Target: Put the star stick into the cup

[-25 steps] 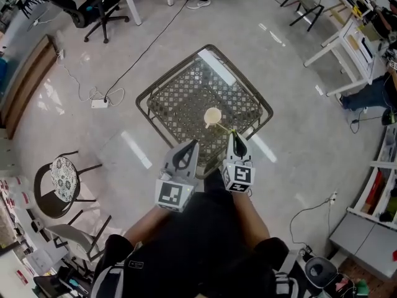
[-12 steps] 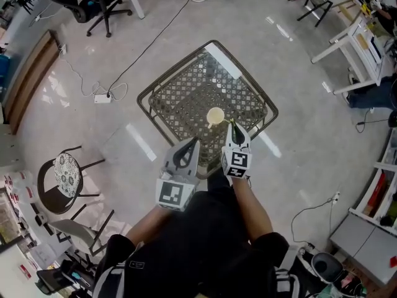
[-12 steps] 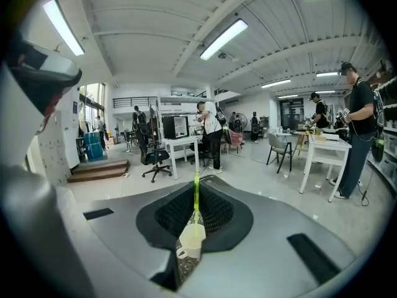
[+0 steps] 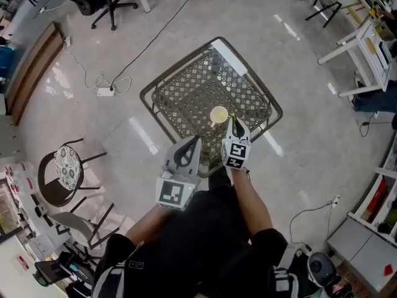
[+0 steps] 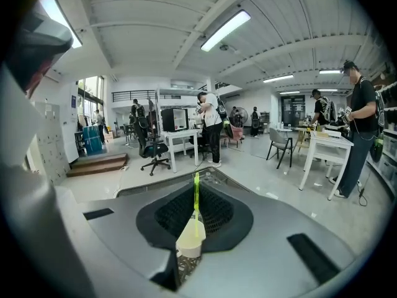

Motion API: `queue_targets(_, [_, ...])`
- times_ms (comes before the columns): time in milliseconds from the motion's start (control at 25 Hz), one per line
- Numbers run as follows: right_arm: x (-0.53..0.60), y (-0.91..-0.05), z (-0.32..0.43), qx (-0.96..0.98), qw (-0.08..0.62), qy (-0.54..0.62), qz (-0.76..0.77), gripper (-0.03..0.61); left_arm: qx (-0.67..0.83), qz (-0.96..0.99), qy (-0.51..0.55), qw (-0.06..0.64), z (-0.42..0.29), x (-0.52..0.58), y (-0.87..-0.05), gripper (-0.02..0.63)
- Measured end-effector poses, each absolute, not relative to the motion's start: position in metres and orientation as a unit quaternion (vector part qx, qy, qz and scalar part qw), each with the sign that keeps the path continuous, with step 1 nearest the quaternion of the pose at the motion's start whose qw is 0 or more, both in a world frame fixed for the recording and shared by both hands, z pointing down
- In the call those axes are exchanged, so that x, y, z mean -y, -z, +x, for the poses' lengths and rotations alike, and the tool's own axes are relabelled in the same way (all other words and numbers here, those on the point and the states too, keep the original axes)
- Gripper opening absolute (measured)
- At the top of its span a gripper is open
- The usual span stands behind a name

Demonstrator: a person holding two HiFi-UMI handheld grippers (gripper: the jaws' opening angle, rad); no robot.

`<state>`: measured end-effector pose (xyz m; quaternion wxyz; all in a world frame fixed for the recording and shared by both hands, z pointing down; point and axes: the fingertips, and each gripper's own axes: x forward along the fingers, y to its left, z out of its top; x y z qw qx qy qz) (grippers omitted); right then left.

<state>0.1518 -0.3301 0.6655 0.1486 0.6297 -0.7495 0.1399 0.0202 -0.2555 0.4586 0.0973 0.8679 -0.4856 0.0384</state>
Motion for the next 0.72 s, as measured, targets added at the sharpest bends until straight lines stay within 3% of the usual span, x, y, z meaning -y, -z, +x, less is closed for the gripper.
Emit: queue_targets(720, [0.346,-0.710,0.150,0.737,0.172,-0.160,0.633,0.021,0.490,0.864,-0.042,0.106,0.014,0.260,-0.466,0.015])
